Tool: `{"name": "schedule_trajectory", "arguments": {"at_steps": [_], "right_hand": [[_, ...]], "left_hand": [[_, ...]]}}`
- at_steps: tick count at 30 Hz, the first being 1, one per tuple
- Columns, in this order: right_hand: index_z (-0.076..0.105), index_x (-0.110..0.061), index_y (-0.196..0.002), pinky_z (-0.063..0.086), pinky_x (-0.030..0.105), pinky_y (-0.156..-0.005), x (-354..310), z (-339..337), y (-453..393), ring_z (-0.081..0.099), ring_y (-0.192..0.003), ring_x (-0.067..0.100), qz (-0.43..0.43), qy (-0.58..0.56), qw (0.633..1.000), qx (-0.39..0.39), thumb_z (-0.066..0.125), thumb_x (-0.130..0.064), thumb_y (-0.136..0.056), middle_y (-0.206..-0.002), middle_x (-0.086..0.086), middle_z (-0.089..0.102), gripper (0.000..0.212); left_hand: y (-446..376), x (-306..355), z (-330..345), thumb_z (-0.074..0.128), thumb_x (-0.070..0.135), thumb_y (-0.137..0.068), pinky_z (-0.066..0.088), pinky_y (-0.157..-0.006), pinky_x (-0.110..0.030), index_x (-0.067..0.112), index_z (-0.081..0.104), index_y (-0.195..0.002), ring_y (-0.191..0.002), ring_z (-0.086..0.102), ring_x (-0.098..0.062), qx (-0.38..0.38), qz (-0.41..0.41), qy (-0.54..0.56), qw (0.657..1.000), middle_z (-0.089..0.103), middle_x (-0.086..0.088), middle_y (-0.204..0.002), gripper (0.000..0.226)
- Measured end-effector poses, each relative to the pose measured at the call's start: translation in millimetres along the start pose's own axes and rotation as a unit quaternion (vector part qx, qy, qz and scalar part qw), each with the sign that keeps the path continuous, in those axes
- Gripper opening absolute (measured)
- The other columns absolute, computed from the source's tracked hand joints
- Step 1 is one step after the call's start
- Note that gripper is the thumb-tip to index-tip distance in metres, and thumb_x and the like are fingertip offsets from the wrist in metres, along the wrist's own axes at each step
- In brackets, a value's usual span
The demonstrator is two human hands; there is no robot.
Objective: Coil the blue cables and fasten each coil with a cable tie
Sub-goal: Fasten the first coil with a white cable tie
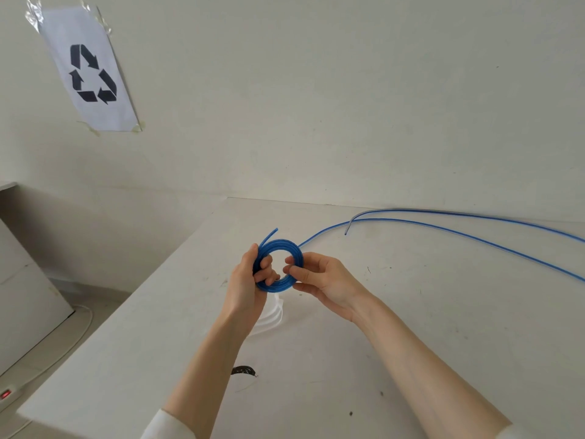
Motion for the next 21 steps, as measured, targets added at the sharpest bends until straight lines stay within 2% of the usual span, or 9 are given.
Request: {"name": "schedule_trajectory", "arguments": {"at_steps": [2,4,6,8,9,11,15,19,21], "right_hand": [[0.065,-0.017,-0.106,0.052,0.02,-0.071,2.3,2.1,-3.8,0.067,-0.086,0.01,-0.004,0.025,1.0,0.014,0.064,-0.024,-0.086,-0.091,-0.005,0.071,0.021],[0.064,-0.013,-0.105,0.05,0.018,-0.065,7.2,3.0,-8.6,0.064,-0.075,0.01,-0.01,0.126,0.988,0.085,0.056,-0.028,-0.091,-0.085,-0.006,0.068,0.021],[0.063,-0.01,-0.092,0.044,0.017,-0.063,13.2,6.6,-11.6,0.058,-0.069,0.01,-0.012,0.304,0.941,0.146,0.055,-0.027,-0.091,-0.079,-0.005,0.064,0.018],[0.059,-0.016,-0.082,0.04,0.021,-0.065,21.2,16.0,-11.7,0.056,-0.074,0.012,0.004,0.422,0.896,0.137,0.061,-0.035,-0.084,-0.079,-0.004,0.062,0.019],[0.057,-0.017,-0.083,0.04,0.023,-0.065,25.5,20.4,-11.0,0.056,-0.077,0.014,0.025,0.443,0.888,0.122,0.065,-0.04,-0.079,-0.081,-0.002,0.062,0.025],[0.052,-0.017,-0.088,0.043,0.027,-0.067,31.2,25.3,-10.1,0.058,-0.082,0.018,0.063,0.463,0.878,0.103,0.07,-0.04,-0.073,-0.089,0.001,0.06,0.033],[0.06,-0.014,-0.087,0.048,0.026,-0.075,26.0,24.6,-6.2,0.055,-0.082,0.014,0.041,0.473,0.872,0.116,0.065,-0.017,-0.077,-0.074,-0.01,0.053,0.011],[0.068,-0.015,-0.081,0.041,0.011,-0.051,1.8,10.9,3.3,0.054,-0.055,0.005,-0.002,0.438,0.886,0.153,0.064,-0.017,-0.079,-0.069,-0.004,0.062,0.005],[0.068,-0.017,-0.077,0.04,0.01,-0.047,-18.0,-2.0,8.7,0.052,-0.048,0.002,-0.032,0.42,0.885,0.197,0.063,-0.016,-0.079,-0.061,-0.007,0.061,0.005]], "left_hand": [[-1.7,7.9,-7.7,0.037,0.024,-0.097,0.028,-0.058,-0.025,0.015,0.04,-0.073,-0.04,0.029,-0.007,0.028,0.015,0.016,0.999,0.04,0.01,-0.047,0.026],[-3.6,17.0,-16.8,0.038,0.024,-0.096,0.028,-0.057,-0.025,0.015,0.041,-0.074,-0.04,0.029,-0.008,0.062,0.032,0.023,0.997,0.039,0.01,-0.046,0.024],[-4.9,23.4,-23.9,0.041,0.025,-0.093,0.029,-0.058,-0.025,0.016,0.042,-0.073,-0.04,0.027,-0.009,0.099,0.039,0.009,0.994,0.038,0.01,-0.047,0.023],[-5.7,25.9,-26.9,0.044,0.025,-0.089,0.027,-0.058,-0.027,0.017,0.041,-0.067,-0.04,0.027,-0.009,0.132,0.039,-0.018,0.99,0.037,0.01,-0.046,0.023],[-6.1,26.1,-27.2,0.045,0.025,-0.086,0.026,-0.058,-0.027,0.018,0.041,-0.065,-0.039,0.026,-0.009,0.144,0.038,-0.032,0.988,0.036,0.01,-0.046,0.023],[-7.7,25.0,-26.2,0.046,0.025,-0.082,0.024,-0.058,-0.028,0.018,0.04,-0.062,-0.039,0.026,-0.01,0.16,0.034,-0.051,0.985,0.035,0.009,-0.046,0.022],[-12.6,19.5,-23.0,0.046,0.025,-0.08,0.023,-0.057,-0.029,0.019,0.038,-0.06,-0.039,0.025,-0.009,0.166,0.017,-0.058,0.984,0.033,0.009,-0.046,0.022],[-18.2,14.5,-20.8,0.046,0.026,-0.079,0.023,-0.057,-0.029,0.019,0.036,-0.059,-0.039,0.024,-0.01,0.161,0.006,-0.063,0.985,0.032,0.009,-0.046,0.023],[-21.1,11.0,-18.4,0.045,0.026,-0.081,0.023,-0.057,-0.029,0.018,0.038,-0.061,-0.04,0.025,-0.01,0.153,-0.002,-0.054,0.987,0.033,0.009,-0.046,0.023]]}}
Point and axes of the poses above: each hand's wrist, its own y-axis away from the middle knuckle, its own z-axis out of the palm, x = y × z, the point moved 3 cm from there along -y, towards the middle knuckle
